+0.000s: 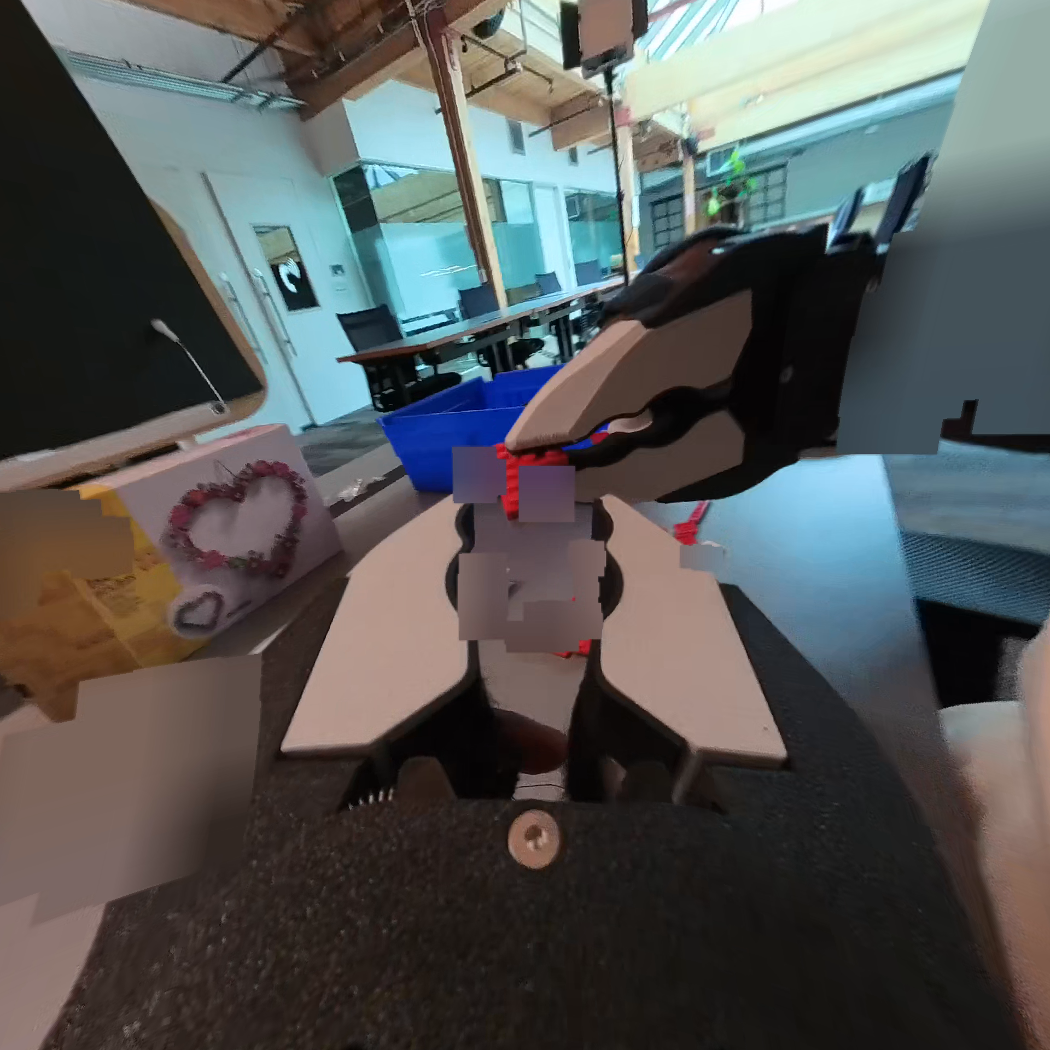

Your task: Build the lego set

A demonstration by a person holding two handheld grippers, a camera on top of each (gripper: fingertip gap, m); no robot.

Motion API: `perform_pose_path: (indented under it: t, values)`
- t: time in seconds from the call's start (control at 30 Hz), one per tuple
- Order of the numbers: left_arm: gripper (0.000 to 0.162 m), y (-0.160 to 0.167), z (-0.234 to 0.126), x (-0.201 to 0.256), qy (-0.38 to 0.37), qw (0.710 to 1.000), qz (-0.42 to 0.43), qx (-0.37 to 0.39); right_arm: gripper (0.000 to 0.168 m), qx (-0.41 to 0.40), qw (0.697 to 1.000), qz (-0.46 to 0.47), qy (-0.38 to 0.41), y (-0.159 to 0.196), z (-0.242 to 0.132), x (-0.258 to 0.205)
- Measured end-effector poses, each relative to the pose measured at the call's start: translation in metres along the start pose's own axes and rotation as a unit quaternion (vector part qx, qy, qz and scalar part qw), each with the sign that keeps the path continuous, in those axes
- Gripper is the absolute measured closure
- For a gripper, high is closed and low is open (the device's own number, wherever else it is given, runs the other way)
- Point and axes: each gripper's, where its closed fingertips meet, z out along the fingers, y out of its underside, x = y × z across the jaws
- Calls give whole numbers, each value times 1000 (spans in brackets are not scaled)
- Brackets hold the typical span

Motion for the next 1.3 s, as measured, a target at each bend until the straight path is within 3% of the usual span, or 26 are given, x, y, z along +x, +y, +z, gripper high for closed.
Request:
perform_pose_path:
  t: [0.13, 0.23, 0.33, 0.43, 0.57, 0.73, 0.97, 1.3]
  values:
    - [140, -6, -2, -1, -23, 998, 57, 16, 160, 10, 997, 71, -26, -7, 1, -6]
    - [139, -10, -4, 1, -15, 997, 71, 27, 160, 36, 988, 147, -38, -9, 0, -5]
    - [137, -9, -6, 1, -26, 987, 156, 17, 160, 61, 976, 200, -60, -10, -3, -3]
    - [136, 2, -6, -5, -49, 963, 263, -33, 160, 77, 971, 207, -92, -10, -8, 0]
    - [138, 3, -3, 5, -58, 932, 356, -37, 160, 77, 974, 171, -131, -15, -12, -6]
    - [151, 2, -2, 7, -67, 925, 374, -26, 160, 100, 969, 160, -159, -24, -12, -10]
    - [144, -6, -6, 4, -82, 924, 374, 4, 160, 126, 961, 172, -177, -27, -12, -4]
    - [149, -3, -5, 8, -71, 920, 386, -1, 160, 116, 963, 138, -199, -22, -8, -8]
